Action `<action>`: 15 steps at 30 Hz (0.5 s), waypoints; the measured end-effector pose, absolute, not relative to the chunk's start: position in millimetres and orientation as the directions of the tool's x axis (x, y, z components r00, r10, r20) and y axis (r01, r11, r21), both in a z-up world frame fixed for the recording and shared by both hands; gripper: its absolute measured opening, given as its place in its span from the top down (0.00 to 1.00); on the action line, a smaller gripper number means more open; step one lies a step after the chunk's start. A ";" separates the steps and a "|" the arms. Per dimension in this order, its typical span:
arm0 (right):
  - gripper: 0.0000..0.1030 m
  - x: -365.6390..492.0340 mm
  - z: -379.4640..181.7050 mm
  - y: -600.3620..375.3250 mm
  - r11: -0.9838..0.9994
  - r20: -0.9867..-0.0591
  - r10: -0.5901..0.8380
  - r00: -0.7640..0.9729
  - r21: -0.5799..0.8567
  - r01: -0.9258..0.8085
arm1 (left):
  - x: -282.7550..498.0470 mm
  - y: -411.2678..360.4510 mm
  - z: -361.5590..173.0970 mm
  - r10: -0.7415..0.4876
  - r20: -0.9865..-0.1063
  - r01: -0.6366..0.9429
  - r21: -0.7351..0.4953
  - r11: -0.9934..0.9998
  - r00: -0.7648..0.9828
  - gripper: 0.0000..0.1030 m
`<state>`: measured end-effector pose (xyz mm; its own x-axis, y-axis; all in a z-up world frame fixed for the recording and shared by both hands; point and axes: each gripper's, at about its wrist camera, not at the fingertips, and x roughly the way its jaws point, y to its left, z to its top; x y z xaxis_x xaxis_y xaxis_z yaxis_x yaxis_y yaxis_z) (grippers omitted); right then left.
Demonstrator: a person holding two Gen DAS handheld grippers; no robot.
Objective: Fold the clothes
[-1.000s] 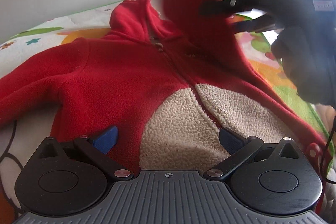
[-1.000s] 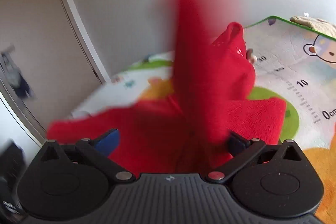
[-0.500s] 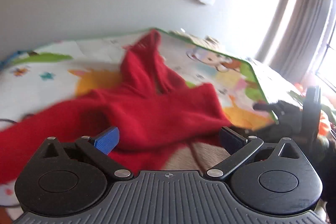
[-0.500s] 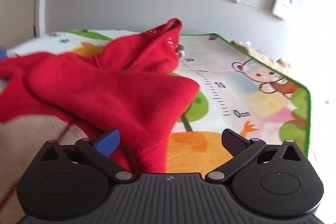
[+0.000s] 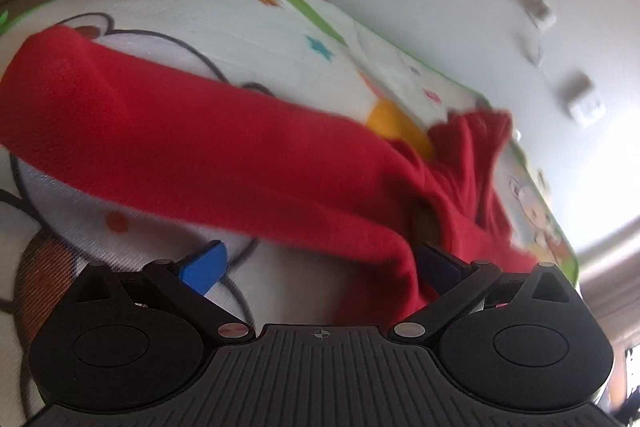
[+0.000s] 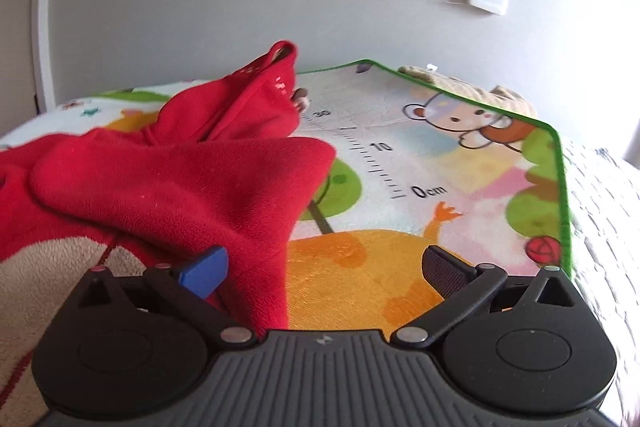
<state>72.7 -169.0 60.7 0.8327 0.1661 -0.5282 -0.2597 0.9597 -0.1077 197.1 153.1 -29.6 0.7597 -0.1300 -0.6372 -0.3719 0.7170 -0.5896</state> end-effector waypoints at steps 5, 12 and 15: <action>0.00 60.1 61.9 -187.8 0.975 -0.488 0.173 0.856 -0.039 -0.219 | 213.0 149.9 -29.7 0.053 -0.616 -0.441 -0.498 0.747 0.786 0.00; 0.00 58.0 46.7 -209.3 0.979 -0.478 0.201 0.855 0.081 -0.185 | 232.1 102.2 18.8 0.059 -0.424 -0.222 -0.346 0.911 0.904 0.00; 0.00 61.9 43.8 -210.9 0.980 -0.491 0.199 0.848 0.094 -0.176 | 235.8 56.3 50.7 -0.082 -0.313 -0.001 -0.257 0.966 0.946 0.00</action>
<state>61.9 -210.9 43.8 0.8479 0.1992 -0.4913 -0.1758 0.9799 0.0940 235.8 56.3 50.7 0.9463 -0.0819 -0.3128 -0.0014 0.9663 -0.2573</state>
